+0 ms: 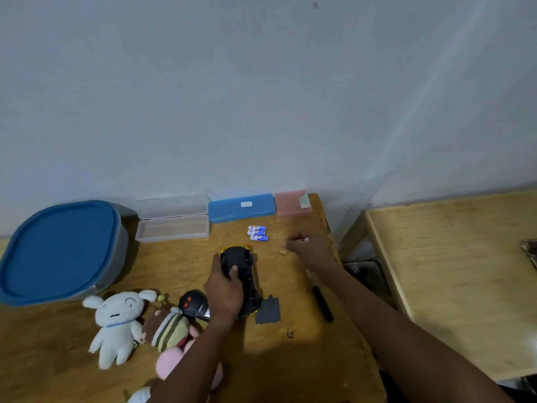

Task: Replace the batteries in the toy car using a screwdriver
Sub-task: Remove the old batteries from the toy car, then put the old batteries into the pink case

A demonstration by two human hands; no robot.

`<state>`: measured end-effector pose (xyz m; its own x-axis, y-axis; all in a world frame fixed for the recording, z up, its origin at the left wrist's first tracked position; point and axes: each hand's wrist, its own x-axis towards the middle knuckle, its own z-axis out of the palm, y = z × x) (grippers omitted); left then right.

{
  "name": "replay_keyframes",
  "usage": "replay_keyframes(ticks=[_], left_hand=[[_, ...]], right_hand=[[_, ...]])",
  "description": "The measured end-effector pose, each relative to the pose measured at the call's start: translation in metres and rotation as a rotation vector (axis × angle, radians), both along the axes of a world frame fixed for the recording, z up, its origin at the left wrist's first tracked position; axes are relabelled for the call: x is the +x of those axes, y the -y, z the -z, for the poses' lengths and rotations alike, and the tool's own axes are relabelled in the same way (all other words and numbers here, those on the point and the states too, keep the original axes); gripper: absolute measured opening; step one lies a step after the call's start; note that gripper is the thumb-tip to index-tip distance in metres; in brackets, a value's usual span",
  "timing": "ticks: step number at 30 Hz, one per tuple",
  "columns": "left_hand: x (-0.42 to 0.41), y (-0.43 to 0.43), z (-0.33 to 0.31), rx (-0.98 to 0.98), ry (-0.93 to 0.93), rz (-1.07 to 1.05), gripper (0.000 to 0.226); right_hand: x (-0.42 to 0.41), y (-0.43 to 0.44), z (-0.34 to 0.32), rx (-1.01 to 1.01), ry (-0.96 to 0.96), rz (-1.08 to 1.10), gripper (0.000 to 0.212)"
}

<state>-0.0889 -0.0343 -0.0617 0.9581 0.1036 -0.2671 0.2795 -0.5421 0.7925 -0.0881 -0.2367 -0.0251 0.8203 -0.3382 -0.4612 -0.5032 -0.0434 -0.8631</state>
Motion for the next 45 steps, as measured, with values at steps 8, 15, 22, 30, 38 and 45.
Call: replay_keyframes(ticks=[8, 15, 22, 30, 38, 45], left_hand=[[0.018, 0.046, -0.034, 0.066, 0.221, -0.03, 0.055], [0.074, 0.126, -0.045, 0.293, 0.086, 0.264, 0.032], [0.097, 0.15, -0.015, 0.376, -0.022, 0.211, 0.024], [0.085, 0.16, -0.014, 0.259, 0.015, 0.148, 0.027], [0.091, 0.158, -0.002, 0.2, 0.051, 0.087, 0.022], [0.094, 0.155, 0.005, 0.205, 0.076, 0.101, 0.02]], right_hand=[[0.064, 0.06, 0.037, -0.689, 0.071, -0.278, 0.032], [0.09, 0.085, 0.05, -1.019, 0.19, -0.565, 0.044], [0.104, 0.088, 0.054, -1.375, 0.248, -0.77, 0.016], [0.114, 0.078, 0.038, -1.517, 0.191, -1.041, 0.007], [0.101, 0.079, 0.035, -1.536, 0.256, -1.053, 0.008], [0.121, 0.1, 0.022, -1.289, 0.37, -0.893, 0.018]])
